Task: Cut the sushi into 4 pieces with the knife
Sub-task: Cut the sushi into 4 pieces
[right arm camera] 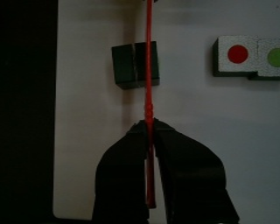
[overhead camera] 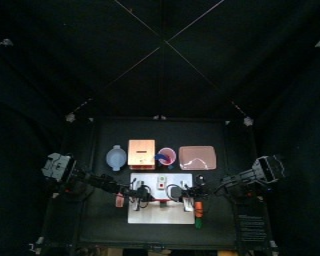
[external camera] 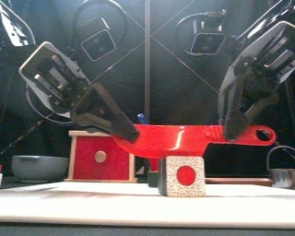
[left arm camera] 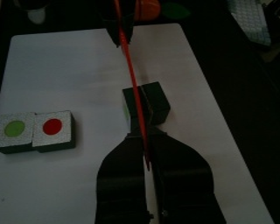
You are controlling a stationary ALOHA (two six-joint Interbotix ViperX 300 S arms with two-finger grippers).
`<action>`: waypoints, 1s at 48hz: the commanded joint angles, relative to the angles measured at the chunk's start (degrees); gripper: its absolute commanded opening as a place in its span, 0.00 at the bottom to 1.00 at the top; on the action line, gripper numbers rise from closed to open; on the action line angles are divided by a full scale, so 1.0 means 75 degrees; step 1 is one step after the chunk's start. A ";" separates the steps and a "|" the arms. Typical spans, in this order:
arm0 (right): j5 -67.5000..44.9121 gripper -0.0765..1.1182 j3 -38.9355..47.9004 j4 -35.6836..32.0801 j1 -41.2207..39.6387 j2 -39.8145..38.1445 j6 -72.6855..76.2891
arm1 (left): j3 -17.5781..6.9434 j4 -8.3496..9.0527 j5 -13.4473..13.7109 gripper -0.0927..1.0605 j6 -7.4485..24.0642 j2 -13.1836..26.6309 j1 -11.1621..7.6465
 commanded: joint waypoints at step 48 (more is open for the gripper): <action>-0.0281 0.13 -0.0105 0.0129 -0.0023 0.1102 -0.0047 | -0.0387 -0.0844 0.0281 0.30 0.0105 0.1266 -0.0117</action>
